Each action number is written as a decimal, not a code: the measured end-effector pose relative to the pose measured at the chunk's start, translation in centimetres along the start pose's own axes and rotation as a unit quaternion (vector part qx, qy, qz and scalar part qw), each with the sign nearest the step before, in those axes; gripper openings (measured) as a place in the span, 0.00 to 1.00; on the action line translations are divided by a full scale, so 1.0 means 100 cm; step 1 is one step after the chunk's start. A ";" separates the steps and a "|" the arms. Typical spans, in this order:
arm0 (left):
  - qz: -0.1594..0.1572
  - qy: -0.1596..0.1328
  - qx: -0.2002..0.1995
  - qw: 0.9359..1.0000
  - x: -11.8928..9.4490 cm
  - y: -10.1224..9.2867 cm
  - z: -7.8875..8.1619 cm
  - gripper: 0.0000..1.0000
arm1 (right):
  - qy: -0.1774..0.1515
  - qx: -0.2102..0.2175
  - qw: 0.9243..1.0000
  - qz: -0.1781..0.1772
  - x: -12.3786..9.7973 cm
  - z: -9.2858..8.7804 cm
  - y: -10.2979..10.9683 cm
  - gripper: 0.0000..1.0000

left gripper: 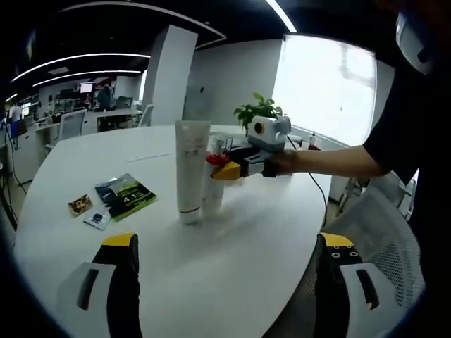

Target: Arrange the skincare products in the storage area until every visible bottle or jar stands upright without overlapping.

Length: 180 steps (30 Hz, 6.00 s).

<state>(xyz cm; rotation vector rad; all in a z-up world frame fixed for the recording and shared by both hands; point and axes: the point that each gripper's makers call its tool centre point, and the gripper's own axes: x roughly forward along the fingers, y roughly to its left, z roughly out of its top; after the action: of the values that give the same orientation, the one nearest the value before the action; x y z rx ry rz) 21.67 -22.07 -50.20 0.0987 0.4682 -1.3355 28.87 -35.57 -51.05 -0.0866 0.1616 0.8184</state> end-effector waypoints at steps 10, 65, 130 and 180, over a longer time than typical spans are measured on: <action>-0.003 0.003 0.000 1.000 0.004 0.001 0.000 0.97 | -0.002 -0.001 1.000 0.006 0.002 -0.002 -0.004 0.22; 0.048 0.040 -0.065 0.996 -0.036 0.015 0.019 0.98 | 0.099 0.161 0.969 -0.158 -0.085 -0.009 0.050 0.99; 0.029 0.107 -0.077 0.991 -0.024 0.027 -0.003 0.99 | 0.206 0.283 0.893 -0.284 -0.148 -0.047 0.047 0.69; 0.031 0.133 -0.115 0.984 -0.011 0.050 -0.027 0.97 | 0.308 0.366 0.798 -0.366 -0.162 -0.100 -0.088 0.34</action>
<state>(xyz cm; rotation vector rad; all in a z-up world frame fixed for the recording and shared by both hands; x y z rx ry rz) 25.50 -18.94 -53.19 0.0997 0.8358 -1.2039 23.33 -54.56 -57.89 0.3131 0.9932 -0.1229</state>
